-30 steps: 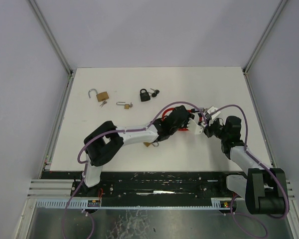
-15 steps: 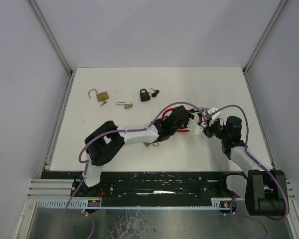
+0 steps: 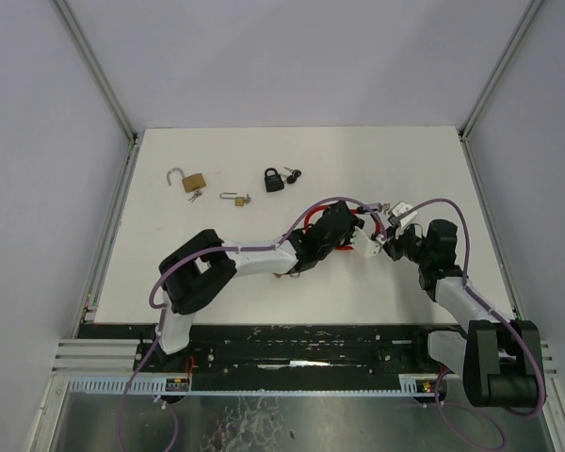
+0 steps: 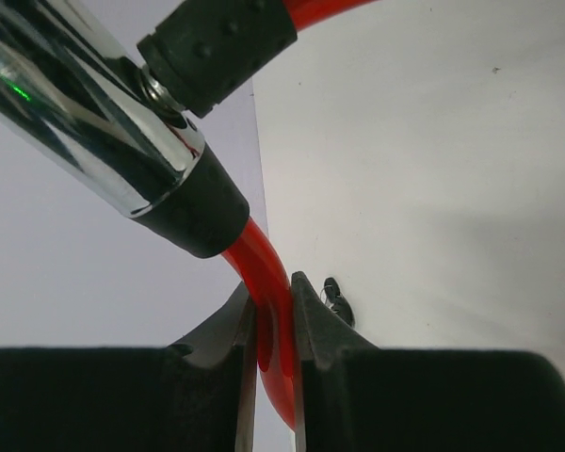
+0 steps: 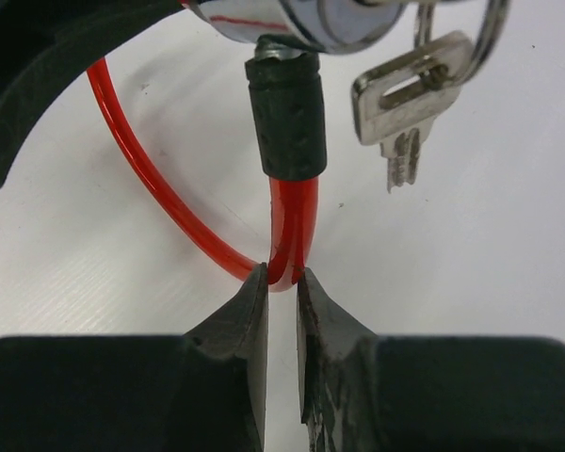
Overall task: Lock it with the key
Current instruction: Lock the lock.
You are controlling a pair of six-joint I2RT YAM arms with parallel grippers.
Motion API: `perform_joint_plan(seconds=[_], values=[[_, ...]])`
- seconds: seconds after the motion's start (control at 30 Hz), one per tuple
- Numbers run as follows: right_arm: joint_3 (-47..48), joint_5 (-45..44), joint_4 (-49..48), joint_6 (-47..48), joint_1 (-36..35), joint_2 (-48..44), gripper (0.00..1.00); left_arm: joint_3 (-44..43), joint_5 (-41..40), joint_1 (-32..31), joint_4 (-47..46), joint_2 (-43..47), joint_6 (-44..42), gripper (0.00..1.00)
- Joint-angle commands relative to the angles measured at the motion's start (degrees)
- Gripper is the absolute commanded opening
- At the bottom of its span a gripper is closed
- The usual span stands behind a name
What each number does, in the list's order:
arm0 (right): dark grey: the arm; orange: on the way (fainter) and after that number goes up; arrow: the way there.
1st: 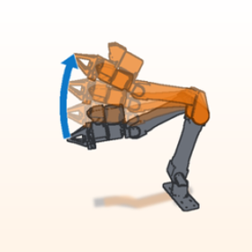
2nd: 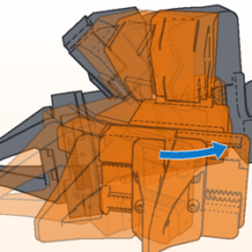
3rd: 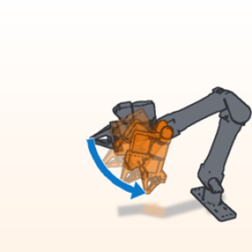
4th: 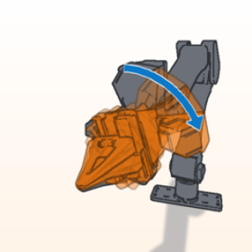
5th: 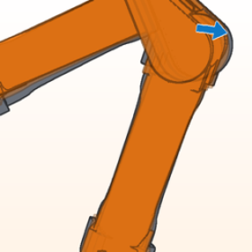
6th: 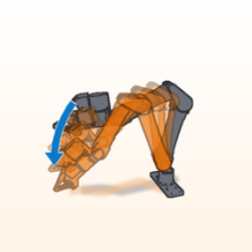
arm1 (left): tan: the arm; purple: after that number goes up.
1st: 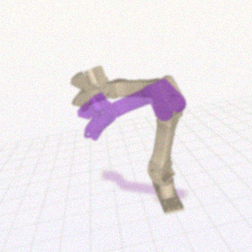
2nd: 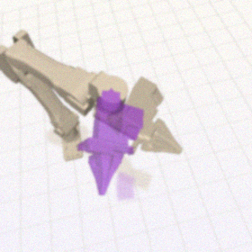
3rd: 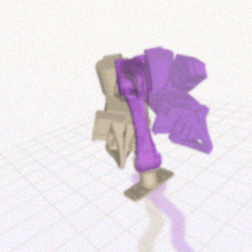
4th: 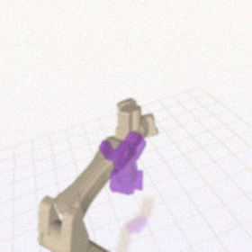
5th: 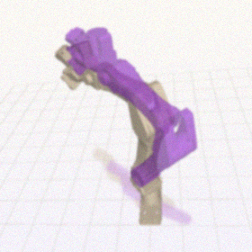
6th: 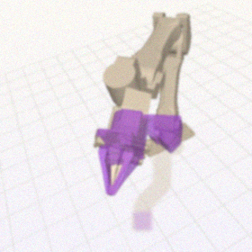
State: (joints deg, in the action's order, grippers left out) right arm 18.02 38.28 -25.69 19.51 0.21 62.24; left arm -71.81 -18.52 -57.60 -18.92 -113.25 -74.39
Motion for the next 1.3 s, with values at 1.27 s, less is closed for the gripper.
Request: perform_joint_plan(seconds=[1.27], values=[[3.8,-0.9,-12.3,7.8,-4.7,-0.5,0.13,4.0,0.3,-2.6,3.7,-2.8,-8.6,0.00]])
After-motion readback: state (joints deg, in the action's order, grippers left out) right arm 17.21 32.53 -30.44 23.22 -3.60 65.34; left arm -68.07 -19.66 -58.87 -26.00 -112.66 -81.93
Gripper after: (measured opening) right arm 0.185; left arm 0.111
